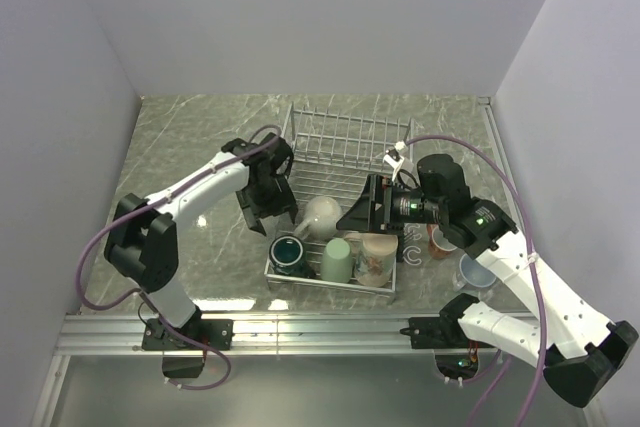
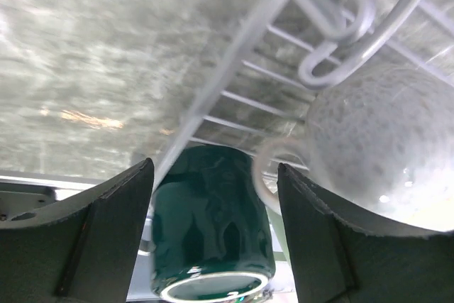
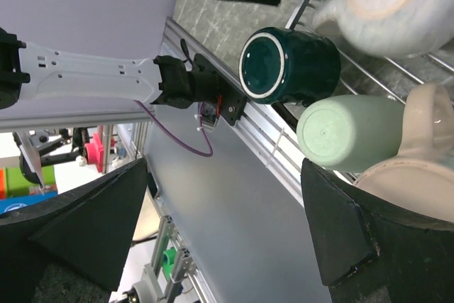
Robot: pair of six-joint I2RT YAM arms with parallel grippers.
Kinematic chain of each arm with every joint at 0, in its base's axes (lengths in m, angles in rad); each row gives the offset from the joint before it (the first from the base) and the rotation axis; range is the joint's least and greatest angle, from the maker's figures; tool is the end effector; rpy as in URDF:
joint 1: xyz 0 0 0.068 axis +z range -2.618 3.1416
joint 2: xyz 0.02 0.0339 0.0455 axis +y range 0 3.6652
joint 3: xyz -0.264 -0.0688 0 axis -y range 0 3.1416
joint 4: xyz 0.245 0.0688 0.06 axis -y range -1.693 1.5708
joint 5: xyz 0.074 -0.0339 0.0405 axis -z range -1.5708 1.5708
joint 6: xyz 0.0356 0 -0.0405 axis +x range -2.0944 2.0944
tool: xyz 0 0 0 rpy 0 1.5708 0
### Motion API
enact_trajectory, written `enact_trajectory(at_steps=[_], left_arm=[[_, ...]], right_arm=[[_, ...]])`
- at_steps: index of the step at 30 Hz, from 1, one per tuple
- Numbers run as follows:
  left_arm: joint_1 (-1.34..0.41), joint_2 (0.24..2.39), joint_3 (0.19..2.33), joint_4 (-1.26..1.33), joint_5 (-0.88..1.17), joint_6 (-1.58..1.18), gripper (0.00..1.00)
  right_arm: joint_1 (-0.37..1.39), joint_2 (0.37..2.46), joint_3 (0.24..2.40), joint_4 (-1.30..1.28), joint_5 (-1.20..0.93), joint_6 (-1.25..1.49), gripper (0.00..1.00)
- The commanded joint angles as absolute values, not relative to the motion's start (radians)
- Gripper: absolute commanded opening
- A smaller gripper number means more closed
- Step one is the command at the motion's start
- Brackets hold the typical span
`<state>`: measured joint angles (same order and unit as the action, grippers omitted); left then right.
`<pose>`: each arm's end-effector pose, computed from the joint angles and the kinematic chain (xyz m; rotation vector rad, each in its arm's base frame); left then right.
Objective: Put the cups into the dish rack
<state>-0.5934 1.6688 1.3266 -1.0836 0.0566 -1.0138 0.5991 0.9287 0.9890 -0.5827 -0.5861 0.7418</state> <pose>0.2580 -0.1765 0.2421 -0.6352 3.0074 -0.2211 0.1480 0.1249 0.3479 -0.2354 2.3149 1.3653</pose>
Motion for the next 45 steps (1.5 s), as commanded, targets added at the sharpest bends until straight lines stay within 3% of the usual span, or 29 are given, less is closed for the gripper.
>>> enact_trajectory(at_steps=[1, 8, 13, 19, 23, 25, 31, 35, 38, 45], left_arm=[[-0.569, 1.620, 1.371, -1.137, 0.006, -0.989, 0.76], [-0.532, 1.582, 1.396, -1.163, 0.003, -0.966, 0.75], [-0.483, 1.522, 1.443, -1.200, -0.072, -0.950, 0.74], [-0.466, 1.431, 1.496, -1.232, -0.159, -0.893, 0.73], [-0.465, 1.359, 1.422, -1.187, -0.130, -0.870, 0.76], [-0.465, 1.344, 1.395, -1.187, -0.135, -0.868, 0.99], [-0.457, 1.310, 1.302, -1.187, -0.126, -0.828, 1.00], [-0.449, 1.272, 1.284, -1.193, -0.124, -0.812, 0.99], [-0.445, 1.249, 1.276, -1.203, -0.126, -0.804, 0.97], [-0.431, 1.195, 1.258, -1.227, -0.124, -0.792, 0.93]], right_arm=[[0.594, 0.933, 0.983, -0.531, -0.581, 0.733, 0.94], [0.594, 0.943, 1.072, -0.600, -0.473, 0.689, 0.93], [0.574, 0.962, 1.190, -0.802, -0.139, 0.637, 0.95], [0.385, 1.034, 1.302, -1.101, 0.196, 0.666, 1.00], [0.281, 1.037, 1.215, -1.149, 0.172, 0.696, 1.00], [0.242, 1.040, 1.166, -1.131, 0.150, 0.686, 0.98], [0.184, 1.061, 1.005, -1.055, 0.126, 0.677, 0.86], [0.175, 1.103, 0.982, -1.023, 0.153, 0.670, 0.82], [0.175, 1.132, 0.963, -0.977, 0.170, 0.664, 0.72], [0.170, 1.222, 0.937, -0.901, 0.215, 0.658, 0.65]])
